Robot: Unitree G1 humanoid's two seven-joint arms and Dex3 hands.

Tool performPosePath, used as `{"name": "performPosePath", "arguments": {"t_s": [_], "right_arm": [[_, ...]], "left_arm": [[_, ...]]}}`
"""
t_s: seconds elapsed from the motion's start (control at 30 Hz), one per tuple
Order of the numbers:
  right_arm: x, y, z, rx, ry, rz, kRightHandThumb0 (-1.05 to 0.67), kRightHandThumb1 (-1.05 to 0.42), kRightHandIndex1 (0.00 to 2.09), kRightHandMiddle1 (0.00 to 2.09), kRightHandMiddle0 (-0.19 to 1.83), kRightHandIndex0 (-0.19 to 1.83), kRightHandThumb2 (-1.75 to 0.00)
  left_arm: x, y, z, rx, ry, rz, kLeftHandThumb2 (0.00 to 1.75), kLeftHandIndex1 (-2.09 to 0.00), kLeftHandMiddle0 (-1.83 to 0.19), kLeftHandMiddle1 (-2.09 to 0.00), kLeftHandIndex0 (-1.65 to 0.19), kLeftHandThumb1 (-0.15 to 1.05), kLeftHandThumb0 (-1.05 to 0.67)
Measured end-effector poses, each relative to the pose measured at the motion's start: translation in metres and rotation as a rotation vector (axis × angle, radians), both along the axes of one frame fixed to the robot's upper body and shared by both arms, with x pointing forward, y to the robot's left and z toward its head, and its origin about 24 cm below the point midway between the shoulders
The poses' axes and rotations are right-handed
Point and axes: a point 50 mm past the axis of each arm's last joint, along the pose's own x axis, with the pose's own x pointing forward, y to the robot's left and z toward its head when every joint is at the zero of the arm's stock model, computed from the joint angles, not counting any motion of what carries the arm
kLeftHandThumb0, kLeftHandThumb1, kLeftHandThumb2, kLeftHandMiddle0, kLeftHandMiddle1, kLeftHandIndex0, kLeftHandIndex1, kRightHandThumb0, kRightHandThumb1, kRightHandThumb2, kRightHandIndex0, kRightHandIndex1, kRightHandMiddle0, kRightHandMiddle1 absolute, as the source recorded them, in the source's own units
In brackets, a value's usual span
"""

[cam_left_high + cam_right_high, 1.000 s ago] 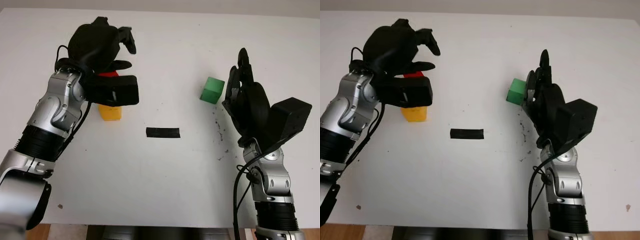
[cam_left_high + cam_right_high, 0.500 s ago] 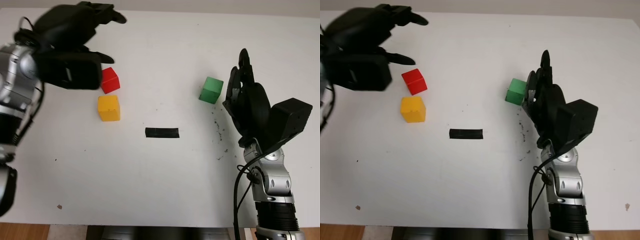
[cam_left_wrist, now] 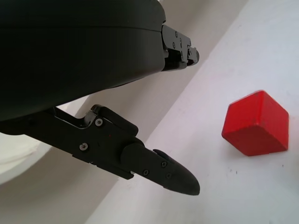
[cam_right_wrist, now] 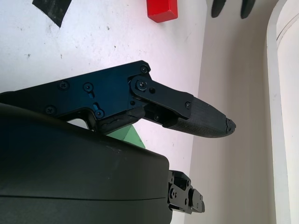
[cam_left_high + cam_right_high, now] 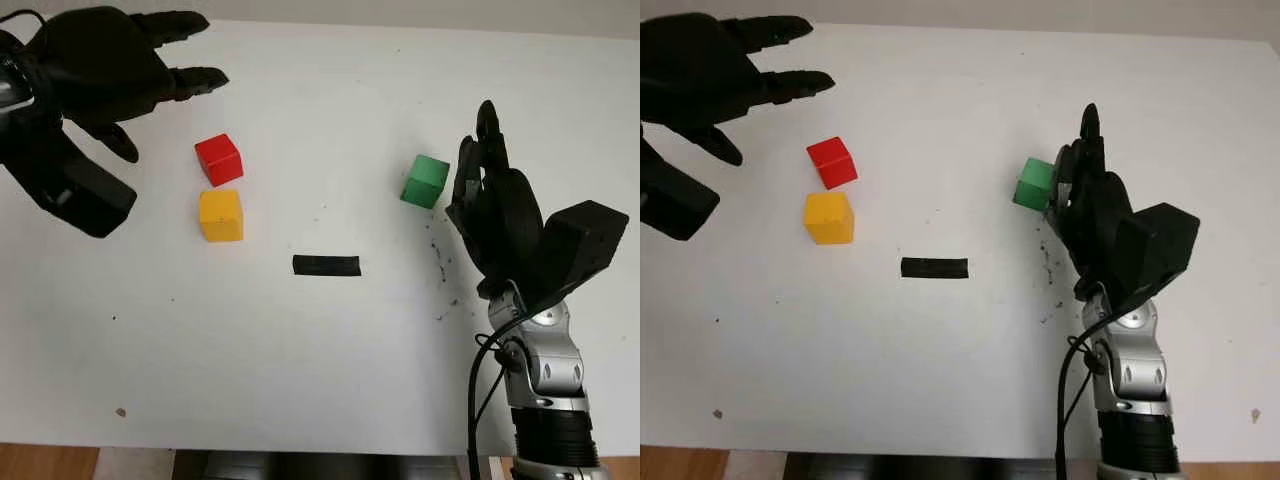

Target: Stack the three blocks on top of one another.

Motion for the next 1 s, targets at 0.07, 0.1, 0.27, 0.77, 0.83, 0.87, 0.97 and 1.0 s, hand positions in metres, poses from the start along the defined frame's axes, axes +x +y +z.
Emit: {"name": "performPosePath", "arguments": {"t_s": [0.07, 0.1, 0.27, 0.77, 0.83, 0.87, 0.97, 1.0], "right_arm": [[0.000, 0.000, 0.001, 0.000, -0.007, 0.001, -0.66, -1.05, 0.00, 0.00, -0.19, -0.19, -0.78], [0.000, 0.000, 0.001, -0.001, -0.009, 0.001, -0.66, -1.05, 0.00, 0.00, -0.19, -0.19, -0.78], [0.000, -0.001, 0.000, -0.001, -0.012, 0.007, -0.67, -1.05, 0.00, 0.00, -0.19, -0.19, -0.77], [0.000, -0.005, -0.004, 0.005, -0.008, 0.004, -0.66, -1.05, 0.00, 0.00, -0.19, -0.19, -0.78], [0.000, -0.005, -0.004, 0.006, -0.008, 0.004, -0.66, -1.05, 0.00, 0.00, -0.19, -0.19, -0.78], [0.000, -0.005, -0.004, 0.007, -0.008, 0.003, -0.66, -1.05, 0.00, 0.00, -0.19, -0.19, -0.78], [-0.001, -0.006, -0.004, 0.013, -0.007, 0.002, -0.66, -1.05, 0.00, 0.00, -0.19, -0.19, -0.77], [-0.001, -0.006, -0.004, 0.015, -0.006, 0.001, -0.66, -1.05, 0.00, 0.00, -0.19, -0.19, -0.77]], "left_arm": [[0.002, 0.002, -0.006, 0.009, -0.001, -0.023, 0.05, -0.08, 0.15, -0.05, -0.11, 0.84, -0.58], [0.004, 0.002, -0.010, 0.005, -0.002, -0.044, 0.05, -0.09, 0.14, -0.05, -0.14, 0.84, -0.57], [0.013, -0.005, -0.027, -0.017, 0.003, -0.137, 0.04, -0.08, 0.12, -0.06, -0.16, 0.81, -0.56], [0.039, -0.033, -0.028, -0.007, -0.049, -0.147, 0.05, -0.10, 0.13, -0.07, -0.24, 0.88, -0.60], [0.040, -0.037, -0.031, -0.001, -0.053, -0.158, 0.05, -0.09, 0.13, -0.06, -0.25, 0.88, -0.61], [0.041, -0.038, -0.032, 0.004, -0.053, -0.161, 0.05, -0.09, 0.13, -0.06, -0.25, 0.88, -0.61], [0.042, -0.040, -0.037, 0.020, -0.045, -0.158, 0.05, -0.09, 0.14, -0.06, -0.25, 0.88, -0.61], [0.042, -0.040, -0.038, 0.024, -0.041, -0.158, 0.05, -0.09, 0.13, -0.06, -0.26, 0.88, -0.61]]}}
